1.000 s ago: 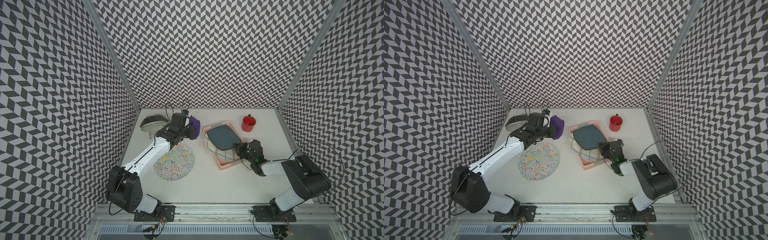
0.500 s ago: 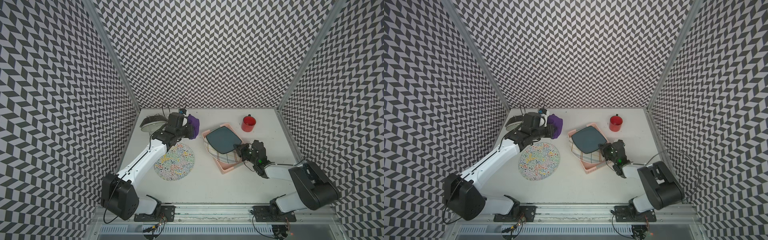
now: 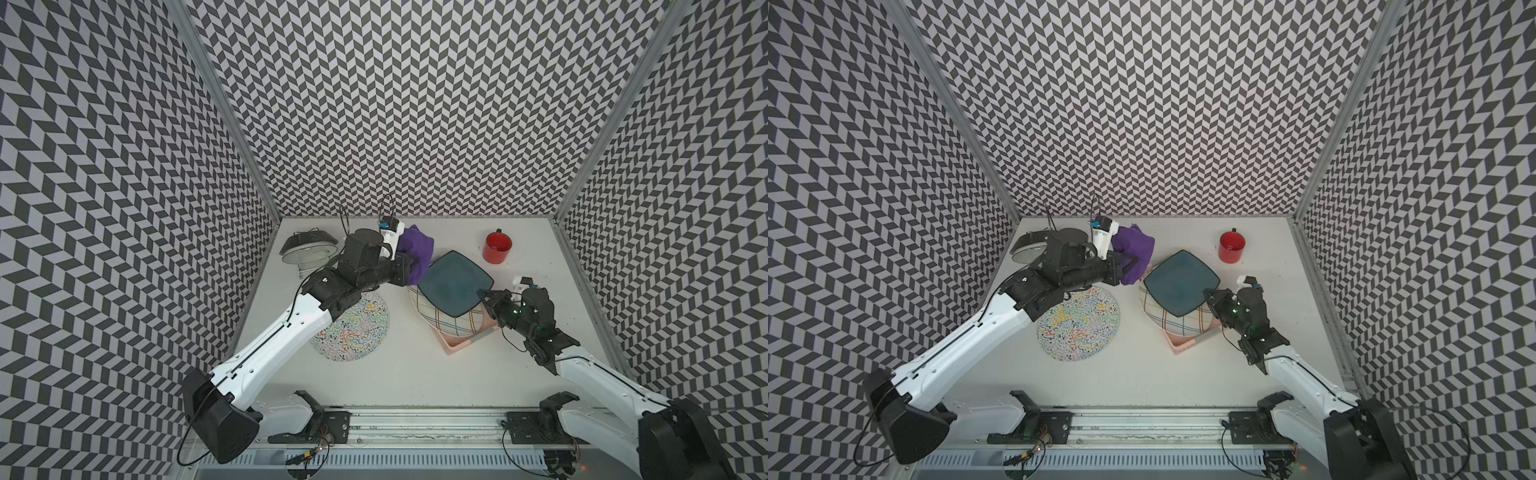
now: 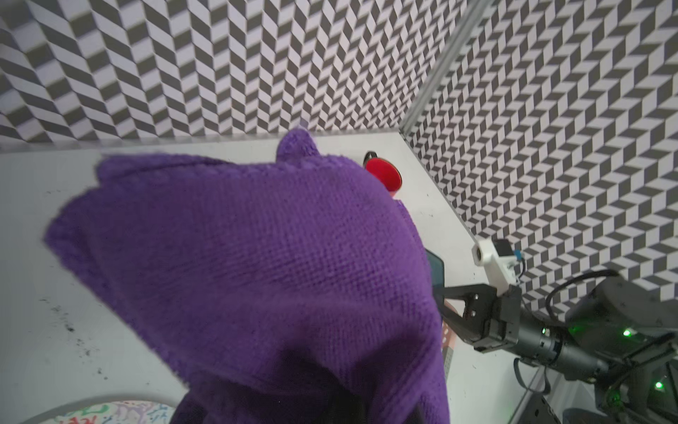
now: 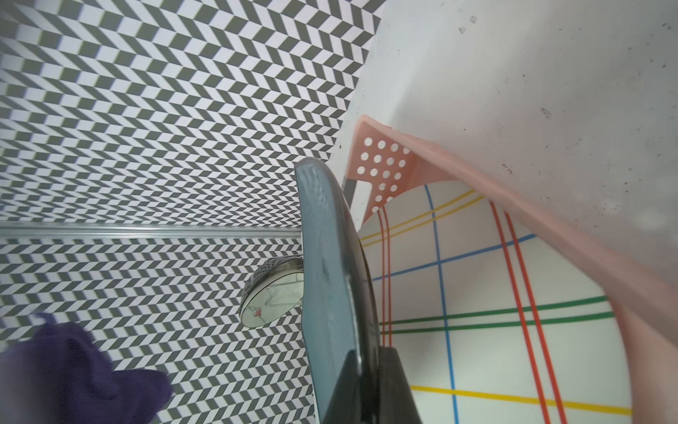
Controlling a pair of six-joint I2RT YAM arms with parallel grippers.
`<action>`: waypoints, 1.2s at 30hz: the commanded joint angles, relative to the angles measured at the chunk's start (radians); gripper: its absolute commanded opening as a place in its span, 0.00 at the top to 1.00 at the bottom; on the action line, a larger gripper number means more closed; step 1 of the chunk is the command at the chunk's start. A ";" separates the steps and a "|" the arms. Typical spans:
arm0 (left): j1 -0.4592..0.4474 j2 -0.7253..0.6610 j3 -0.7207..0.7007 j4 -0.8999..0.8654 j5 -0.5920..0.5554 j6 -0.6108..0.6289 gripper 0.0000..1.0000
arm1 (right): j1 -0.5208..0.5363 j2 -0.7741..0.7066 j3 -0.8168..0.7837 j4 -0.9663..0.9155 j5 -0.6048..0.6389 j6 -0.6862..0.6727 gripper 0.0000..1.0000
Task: Wipe the wet plate dry
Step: Wipe the plate with towel.
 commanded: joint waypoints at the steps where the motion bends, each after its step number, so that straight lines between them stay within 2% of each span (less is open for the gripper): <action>1: -0.068 0.019 -0.047 0.020 -0.027 -0.012 1.00 | 0.007 -0.098 0.085 0.150 -0.053 0.043 1.00; 4: -0.157 0.073 -0.019 0.029 0.010 -0.005 1.00 | 0.019 -0.127 0.127 0.137 -0.073 0.061 1.00; 7: -0.237 0.141 0.042 0.005 -0.008 0.006 1.00 | 0.029 -0.136 0.163 0.135 -0.081 0.078 1.00; 12: -0.289 0.259 0.162 -0.060 -0.071 0.002 1.00 | 0.052 -0.139 0.247 0.139 -0.064 0.070 1.00; 14: -0.257 0.295 0.233 -0.118 -0.144 -0.012 1.00 | 0.061 -0.146 0.272 0.158 -0.074 0.042 1.00; 16: -0.173 0.315 0.296 -0.154 -0.184 -0.034 1.00 | 0.087 -0.163 0.286 0.155 -0.083 0.008 1.00; 18: -0.069 0.321 0.332 -0.161 -0.175 -0.068 1.00 | 0.124 -0.184 0.290 0.131 -0.093 -0.025 1.00; 20: -0.019 0.328 0.361 -0.145 -0.134 -0.057 1.00 | 0.185 -0.212 0.287 0.116 -0.074 -0.057 1.00; 21: -0.026 0.344 0.387 -0.143 -0.103 -0.033 1.00 | 0.221 -0.226 0.286 0.114 -0.049 -0.067 1.00; 23: -0.098 0.374 0.429 -0.143 -0.040 0.032 1.00 | 0.263 -0.241 0.293 0.124 -0.004 -0.080 1.00; 25: -0.199 0.389 0.442 -0.145 -0.037 0.079 1.00 | 0.267 -0.247 0.316 0.114 0.056 -0.075 1.00; 27: -0.241 0.367 0.408 -0.126 -0.043 0.060 1.00 | 0.262 -0.265 0.334 0.090 0.148 -0.074 1.00; 28: -0.229 0.335 0.367 -0.103 -0.044 0.030 1.00 | 0.254 -0.283 0.340 0.067 0.186 -0.071 1.00; 30: -0.146 0.262 0.283 -0.048 -0.033 -0.037 1.00 | 0.233 -0.318 0.340 0.031 0.214 -0.061 1.00; 33: -0.007 0.158 0.193 -0.008 0.019 -0.080 1.00 | 0.228 -0.357 0.328 -0.005 0.178 -0.050 1.00; 36: -0.031 0.133 0.176 -0.025 0.063 -0.049 1.00 | 0.229 -0.335 0.338 0.004 0.082 -0.025 1.00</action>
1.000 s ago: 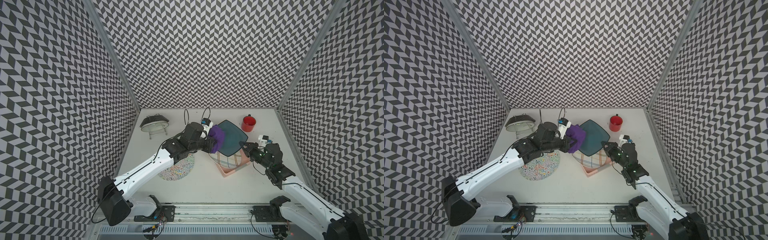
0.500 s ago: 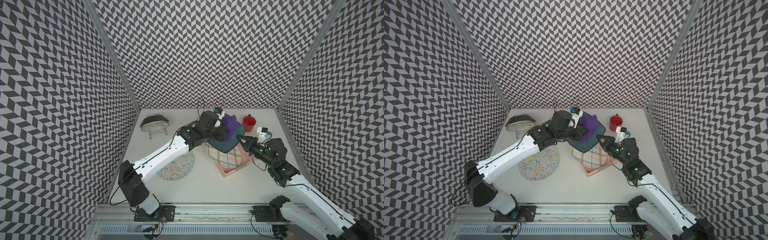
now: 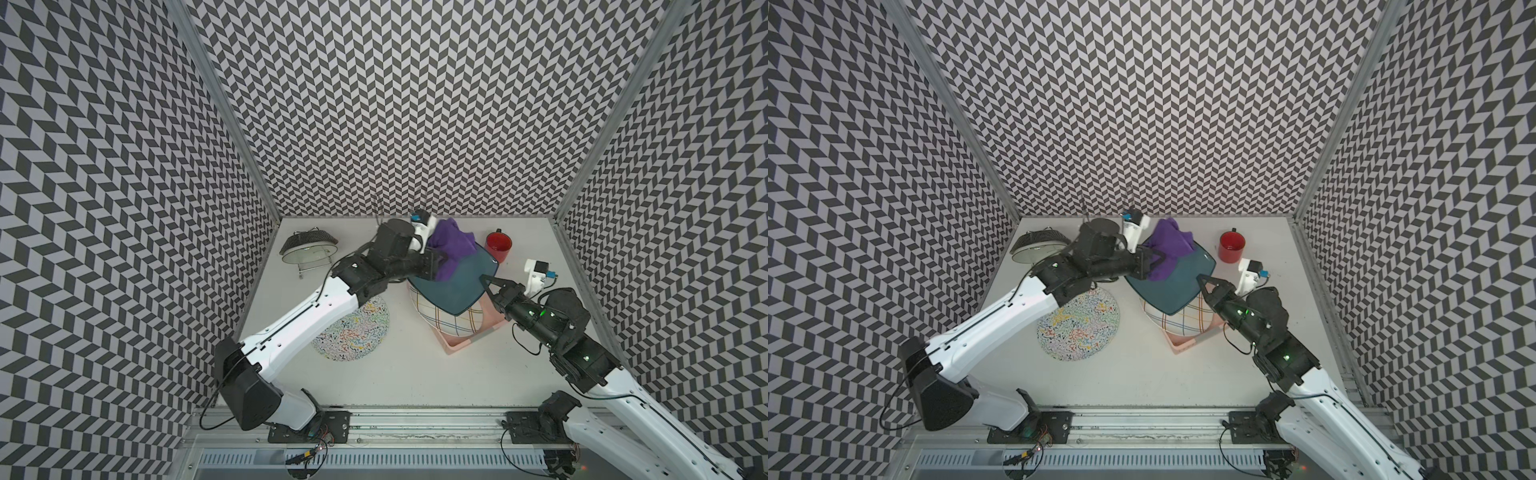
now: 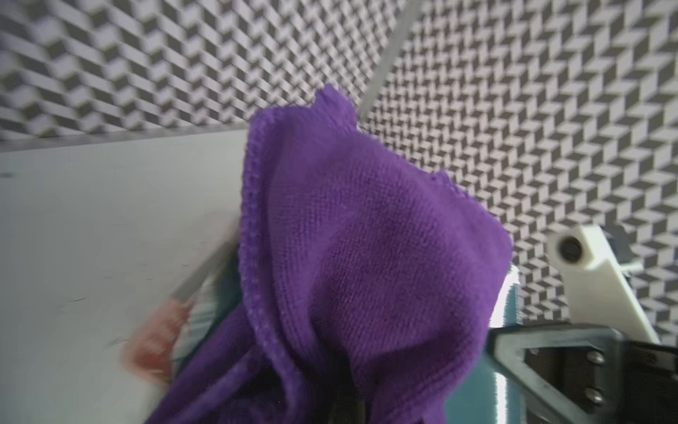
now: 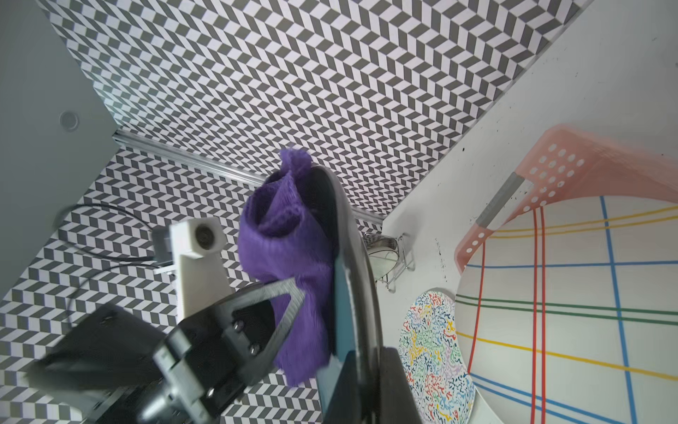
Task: Wipe the wet plate dry
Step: Wipe the plate with towel.
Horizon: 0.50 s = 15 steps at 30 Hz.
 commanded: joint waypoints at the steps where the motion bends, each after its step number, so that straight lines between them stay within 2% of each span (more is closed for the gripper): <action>1: -0.033 -0.020 -0.019 -0.034 0.036 0.004 1.00 | 0.005 -0.020 0.105 0.293 -0.081 0.038 1.00; 3: -0.066 -0.021 -0.011 -0.043 0.019 0.008 1.00 | 0.004 0.014 0.144 0.311 -0.061 0.036 1.00; 4: -0.055 -0.035 -0.004 -0.034 0.013 -0.010 1.00 | 0.002 0.025 0.164 0.317 -0.033 0.037 1.00; 6: 0.035 -0.077 0.025 0.007 0.060 -0.069 1.00 | -0.010 0.037 0.201 0.318 0.029 0.048 1.00; 8: 0.181 -0.121 0.057 0.085 0.189 -0.172 1.00 | -0.059 0.043 0.215 0.338 0.030 0.095 1.00; 9: 0.283 -0.147 0.067 0.153 0.292 -0.275 1.00 | -0.101 0.043 0.210 0.373 0.002 0.144 1.00; 10: 0.331 -0.163 0.081 0.189 0.322 -0.346 1.00 | -0.125 0.042 0.199 0.407 -0.020 0.185 1.00; 12: 0.357 -0.184 0.093 0.289 0.359 -0.469 1.00 | -0.153 0.039 0.171 0.500 -0.048 0.249 1.00; 15: 0.369 -0.252 -0.096 0.712 0.411 -0.840 1.00 | -0.160 0.051 0.150 0.623 -0.090 0.322 1.00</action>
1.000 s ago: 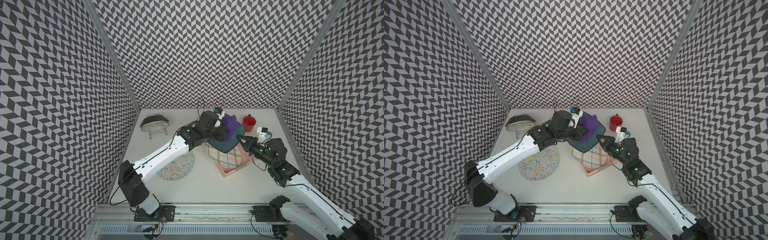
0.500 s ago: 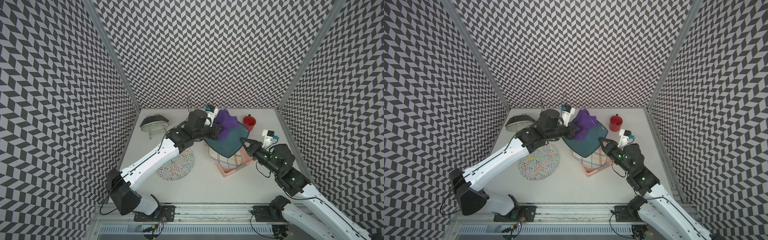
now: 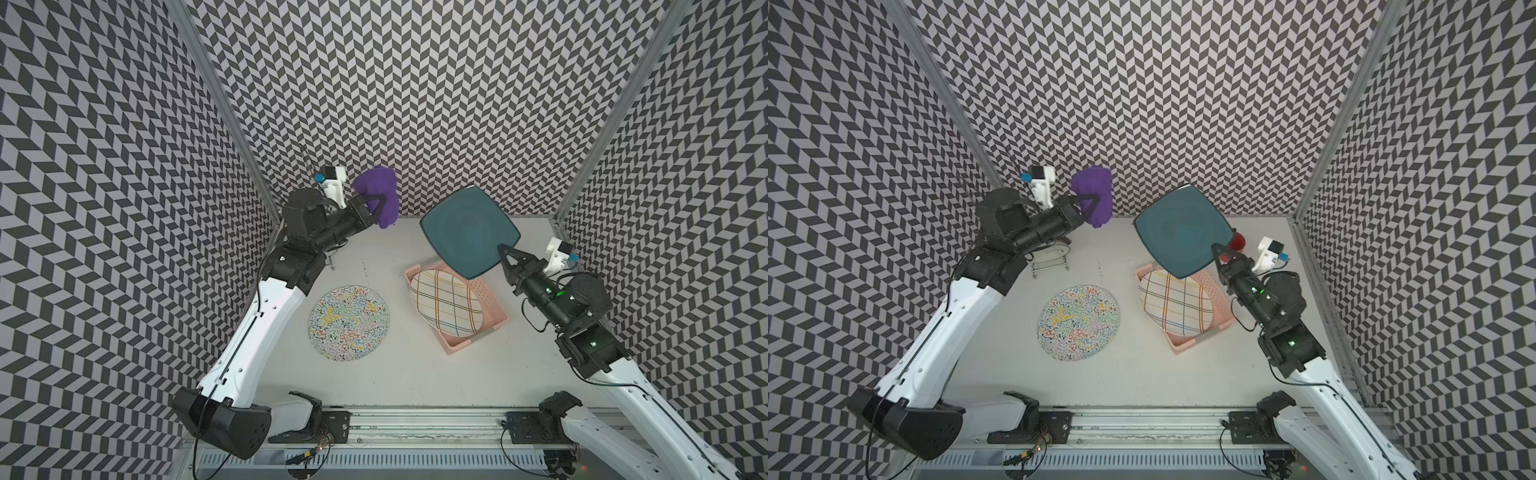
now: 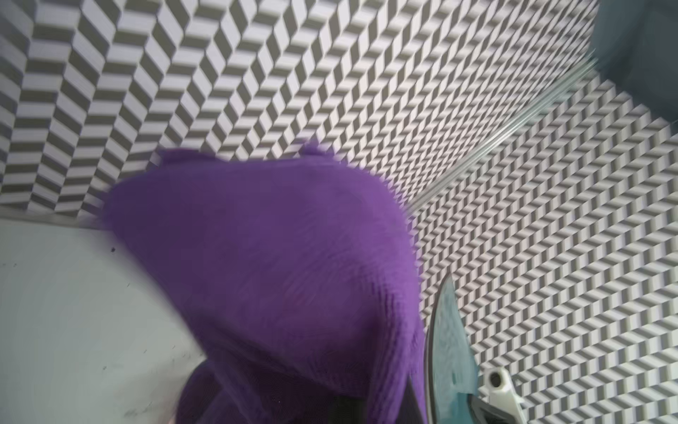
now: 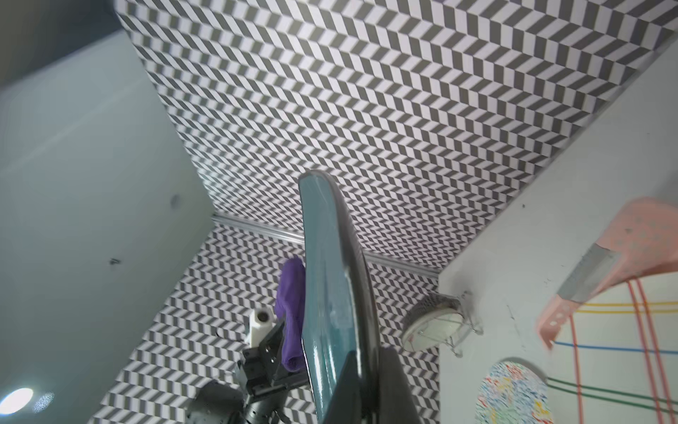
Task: Wipe the wet plate dry
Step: Wipe the plate with towel.
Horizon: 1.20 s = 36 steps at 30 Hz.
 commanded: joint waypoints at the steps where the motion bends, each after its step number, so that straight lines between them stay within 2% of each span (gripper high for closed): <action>1: -0.021 -0.078 -0.164 0.511 0.142 -0.499 1.00 | -0.002 -0.020 0.023 0.455 -0.083 0.148 1.00; 4: -0.032 -0.057 -0.271 0.807 0.129 -0.764 1.00 | -0.003 0.011 0.049 0.488 -0.137 0.162 1.00; 8: -0.085 0.028 -0.226 1.043 0.114 -0.923 1.00 | 0.000 0.057 0.091 0.416 -0.252 0.144 1.00; 11: -0.150 0.096 -0.181 1.182 0.089 -1.030 1.00 | 0.008 0.087 0.079 0.441 -0.291 0.168 1.00; 17: -0.283 0.160 -0.167 1.301 0.028 -1.105 1.00 | 0.038 0.137 0.118 0.487 -0.279 0.155 1.00; 23: -0.380 0.158 -0.201 1.339 -0.007 -1.115 1.00 | 0.032 0.206 0.183 0.555 -0.143 0.168 1.00; 26: -0.343 0.147 -0.225 1.380 -0.027 -1.156 1.00 | 0.023 0.254 0.235 0.592 -0.170 0.153 1.00; 30: -0.205 0.138 -0.229 1.413 -0.033 -1.215 1.00 | 0.035 0.259 0.230 0.627 -0.296 0.139 1.00; 34: -0.083 0.131 -0.238 1.399 -0.018 -1.224 1.00 | 0.056 0.168 0.129 0.641 -0.251 0.145 1.00; 36: -0.060 0.131 -0.265 1.376 -0.017 -1.214 1.00 | 0.057 0.122 0.098 0.621 -0.217 0.138 1.00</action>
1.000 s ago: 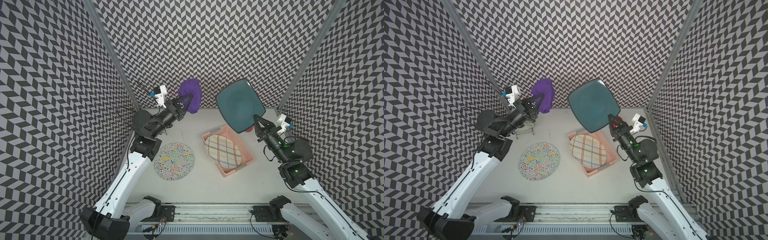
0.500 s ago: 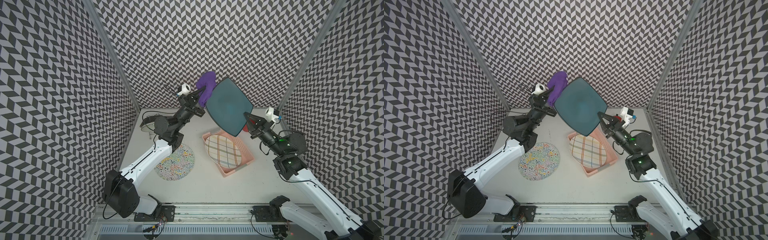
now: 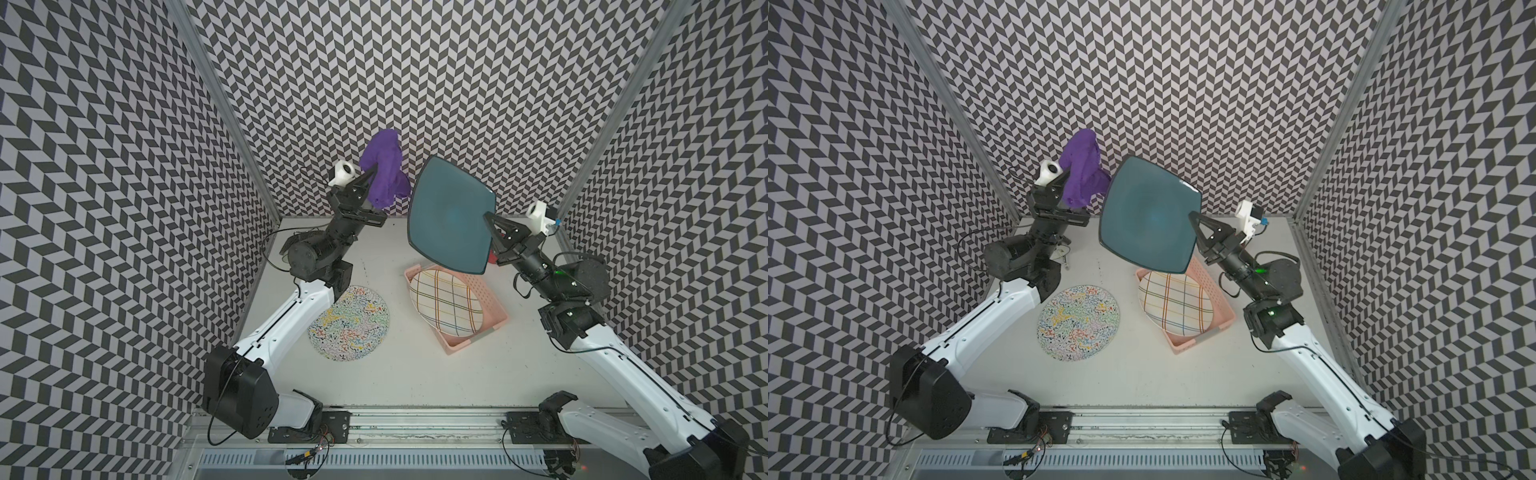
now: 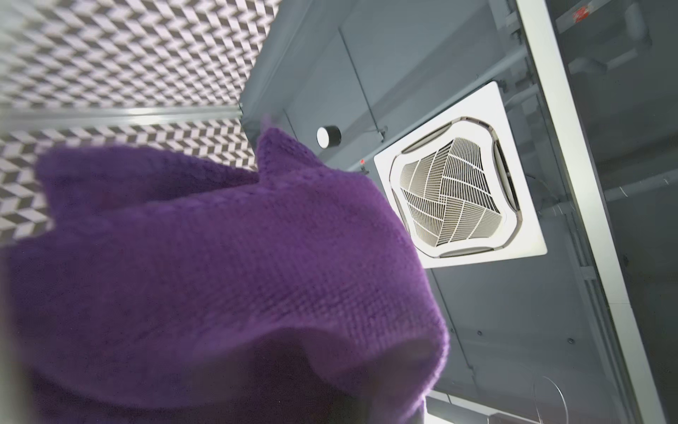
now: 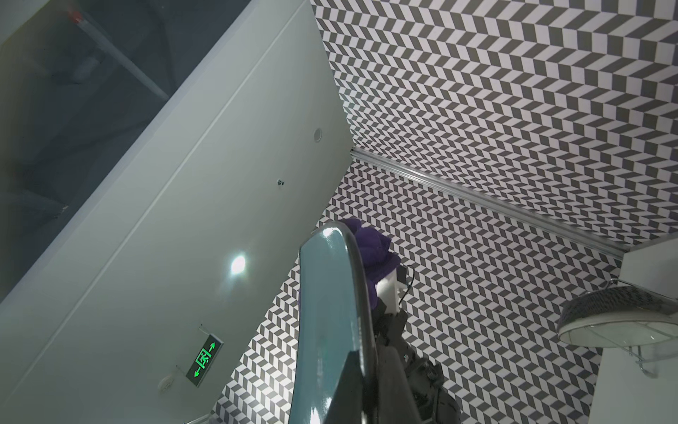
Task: Wipe the wet plate dry
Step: Wipe the plate with towel.
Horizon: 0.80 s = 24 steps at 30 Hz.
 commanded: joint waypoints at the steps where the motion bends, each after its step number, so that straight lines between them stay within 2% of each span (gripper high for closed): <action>1: 0.011 -0.018 -0.023 -0.006 0.037 -0.030 1.00 | 0.006 -0.093 0.000 0.152 0.054 0.001 1.00; 4: -0.062 0.000 0.016 -0.054 0.061 0.029 1.00 | 0.006 -0.075 0.035 0.101 0.041 -0.016 1.00; 8: -0.165 0.043 0.058 -0.038 0.055 0.040 1.00 | 0.019 -0.012 0.073 0.156 0.037 -0.001 1.00; 14: -0.254 0.050 0.070 -0.029 0.059 0.043 1.00 | 0.024 0.056 0.140 0.146 0.134 0.007 1.00; 17: -0.256 0.012 0.007 -0.028 0.038 0.034 1.00 | 0.023 0.071 0.164 0.130 0.191 0.007 1.00; 20: -0.211 -0.004 -0.034 0.023 0.026 -0.011 1.00 | 0.021 0.057 0.148 0.109 0.230 0.015 1.00; 22: -0.178 -0.008 -0.042 0.035 0.025 -0.033 1.00 | 0.022 0.053 0.140 0.119 0.198 0.009 1.00; 24: -0.184 -0.011 -0.027 -0.002 0.037 -0.013 1.00 | 0.040 0.064 0.169 0.087 0.125 -0.009 1.00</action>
